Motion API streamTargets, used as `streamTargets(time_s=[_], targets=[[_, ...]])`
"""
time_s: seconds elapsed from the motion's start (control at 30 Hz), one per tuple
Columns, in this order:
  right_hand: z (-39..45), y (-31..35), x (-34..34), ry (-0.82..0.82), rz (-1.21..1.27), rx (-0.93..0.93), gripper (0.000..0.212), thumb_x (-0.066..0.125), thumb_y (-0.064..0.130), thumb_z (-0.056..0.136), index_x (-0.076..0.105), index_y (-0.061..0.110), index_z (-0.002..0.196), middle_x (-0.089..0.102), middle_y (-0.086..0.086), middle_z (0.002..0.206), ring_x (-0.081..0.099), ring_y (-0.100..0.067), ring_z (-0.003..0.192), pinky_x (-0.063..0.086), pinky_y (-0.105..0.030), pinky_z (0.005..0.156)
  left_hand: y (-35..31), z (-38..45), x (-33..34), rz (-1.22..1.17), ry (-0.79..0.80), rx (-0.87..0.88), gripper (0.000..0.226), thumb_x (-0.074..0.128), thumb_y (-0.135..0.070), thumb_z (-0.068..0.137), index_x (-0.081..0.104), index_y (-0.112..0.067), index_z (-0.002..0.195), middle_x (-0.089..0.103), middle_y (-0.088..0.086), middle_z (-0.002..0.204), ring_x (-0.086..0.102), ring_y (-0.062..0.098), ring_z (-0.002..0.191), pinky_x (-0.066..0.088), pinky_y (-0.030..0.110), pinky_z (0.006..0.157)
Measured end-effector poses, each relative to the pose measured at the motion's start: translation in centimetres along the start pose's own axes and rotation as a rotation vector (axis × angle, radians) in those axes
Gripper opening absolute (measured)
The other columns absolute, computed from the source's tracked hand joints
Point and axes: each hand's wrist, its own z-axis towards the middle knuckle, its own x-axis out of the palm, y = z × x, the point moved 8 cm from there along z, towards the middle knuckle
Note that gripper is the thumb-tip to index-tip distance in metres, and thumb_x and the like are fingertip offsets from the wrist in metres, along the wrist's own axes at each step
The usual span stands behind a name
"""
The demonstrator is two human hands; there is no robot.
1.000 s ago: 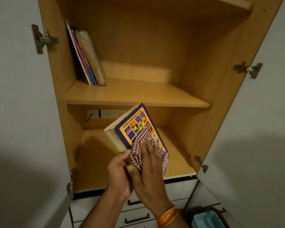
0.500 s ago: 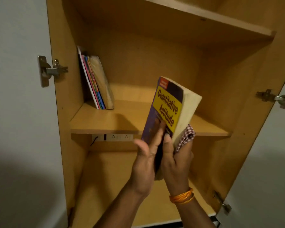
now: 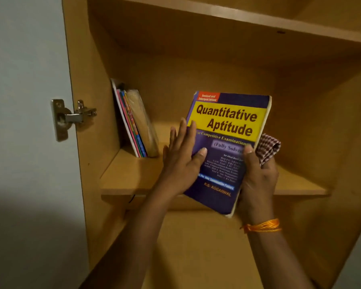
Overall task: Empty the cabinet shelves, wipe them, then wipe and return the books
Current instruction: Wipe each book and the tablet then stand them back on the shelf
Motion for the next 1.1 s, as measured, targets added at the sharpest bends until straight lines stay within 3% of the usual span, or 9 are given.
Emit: streamTargets(time_s=[0.1,0.2,0.47,0.6,0.73,0.8,0.87,1.0,1.1], targets=[[3.2,-1.5,0.0,0.056,0.037,0.044,0.028,0.055,0.016,0.099,0.059,0.003,0.124,0.075,-0.006,0.103,0.074,-0.02,0.087,0.06,-0.032,0.068,2.4,2.7,-2.2,-0.386,0.031,-0.145,0.091,0.064,-0.028,0.098,-0.001,-0.035,0.161,0.032,-0.008,0.163,0.037,0.006,0.142,0.043,0.016,0.105],[6.2,-3.5,0.2,0.162,0.094,0.109,0.035,0.057,0.018,0.097,0.057,-0.001,0.127,0.071,-0.015,0.11,0.072,-0.025,0.088,0.06,-0.036,0.072,4.9,4.4,-2.5,-0.697,0.095,-0.269,0.08,0.077,-0.019,0.085,0.035,-0.028,0.154,0.067,0.001,0.133,0.069,0.023,0.114,0.056,0.047,0.097],[14.0,-11.0,2.5,0.363,0.158,0.368,0.048,0.067,0.018,0.092,0.056,-0.004,0.133,0.059,-0.03,0.132,0.061,-0.049,0.114,0.048,-0.066,0.097,8.0,7.1,-2.5,-0.815,-0.064,-0.23,0.064,0.07,-0.003,0.074,0.053,-0.017,0.134,0.075,0.001,0.113,0.073,0.022,0.101,0.06,0.034,0.078],[17.8,-12.7,3.7,0.357,-0.092,0.26,0.027,0.059,0.016,0.097,0.069,0.008,0.121,0.072,-0.015,0.118,0.07,-0.034,0.104,0.056,-0.052,0.09,9.6,8.1,-2.4,-0.755,-0.212,-0.247,0.068,0.076,0.006,0.075,0.052,-0.015,0.135,0.074,0.002,0.117,0.072,0.025,0.103,0.06,0.038,0.079],[20.5,-13.5,2.9,0.032,-0.362,0.066,0.032,0.055,0.042,0.089,0.071,0.028,0.112,0.075,0.001,0.106,0.071,-0.025,0.099,0.06,-0.045,0.086,11.6,8.8,-2.1,-0.575,-0.333,-0.313,0.053,0.072,0.004,0.087,0.05,-0.025,0.125,0.073,-0.001,0.116,0.071,0.023,0.104,0.06,0.047,0.087],[19.9,-13.2,4.1,-0.014,-0.433,-0.066,0.031,0.052,0.03,0.097,0.068,0.027,0.124,0.069,0.008,0.107,0.065,-0.014,0.099,0.055,-0.024,0.083,12.2,9.4,-2.1,-0.453,-0.411,-0.31,0.053,0.074,0.001,0.087,0.046,-0.021,0.127,0.07,-0.003,0.113,0.071,0.019,0.101,0.06,0.041,0.084],[18.8,-14.1,6.1,0.03,-0.482,-0.103,0.034,0.049,0.017,0.099,0.066,0.024,0.128,0.067,0.005,0.105,0.064,-0.019,0.095,0.054,-0.031,0.078,12.8,10.2,-2.2,-0.308,-0.475,-0.315,0.058,0.075,-0.003,0.087,0.041,-0.019,0.131,0.067,-0.008,0.107,0.069,0.015,0.096,0.057,0.029,0.074],[17.4,-20.5,10.3,0.229,-0.454,0.18,0.023,0.053,0.036,0.098,0.071,0.03,0.111,0.069,0.007,0.101,0.062,-0.021,0.093,0.048,-0.03,0.082,14.7,11.7,-1.5,-0.071,-0.574,-0.346,0.078,0.074,-0.014,0.087,0.026,-0.022,0.148,0.066,0.004,0.124,0.068,0.028,0.101,0.059,0.042,0.082],[17.8,-26.6,13.2,0.411,-0.37,0.368,0.041,0.053,0.065,0.079,0.069,0.041,0.108,0.075,0.009,0.107,0.069,-0.023,0.1,0.055,-0.045,0.094,16.3,12.5,-0.8,0.01,-0.588,-0.37,0.076,0.073,-0.015,0.088,0.025,-0.017,0.147,0.063,0.011,0.128,0.066,0.034,0.105,0.058,0.046,0.085]])
